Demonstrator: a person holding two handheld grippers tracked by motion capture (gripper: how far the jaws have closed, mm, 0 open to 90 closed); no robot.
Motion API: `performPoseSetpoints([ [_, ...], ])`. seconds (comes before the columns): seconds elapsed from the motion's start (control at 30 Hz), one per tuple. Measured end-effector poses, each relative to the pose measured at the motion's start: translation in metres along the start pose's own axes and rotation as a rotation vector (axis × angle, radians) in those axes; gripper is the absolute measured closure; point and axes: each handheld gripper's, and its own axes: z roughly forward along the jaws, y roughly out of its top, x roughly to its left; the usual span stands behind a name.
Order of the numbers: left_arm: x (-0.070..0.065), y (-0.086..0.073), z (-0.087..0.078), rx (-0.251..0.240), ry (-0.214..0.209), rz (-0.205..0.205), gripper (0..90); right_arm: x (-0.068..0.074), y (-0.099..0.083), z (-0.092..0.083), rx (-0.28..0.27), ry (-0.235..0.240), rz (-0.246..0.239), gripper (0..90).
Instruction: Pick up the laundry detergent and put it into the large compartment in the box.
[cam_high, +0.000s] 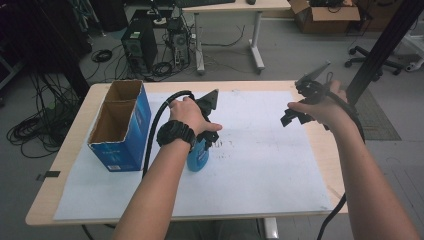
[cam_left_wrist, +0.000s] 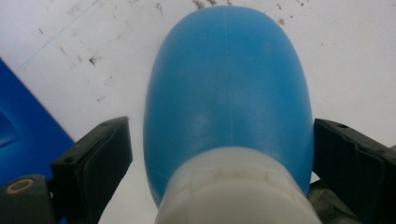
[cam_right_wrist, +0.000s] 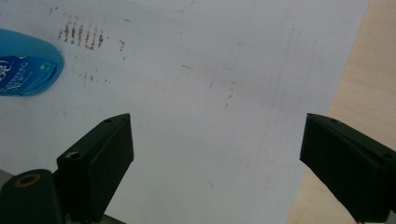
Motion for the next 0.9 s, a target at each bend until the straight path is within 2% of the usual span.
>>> performPoseSetpoints([
  [0.33, 0.0, 0.0016, 0.0011, 0.004, -0.004, 0.005, 12.0, -0.0001, -0.0002, 0.0024, 0.003, 0.003, 0.002, 9.7],
  [0.9, -0.0002, 0.0043, 0.0019, 0.012, -0.014, -0.014, 22.0, -0.0012, -0.0009, 0.0044, 0.006, 0.006, 0.0, 9.7],
])
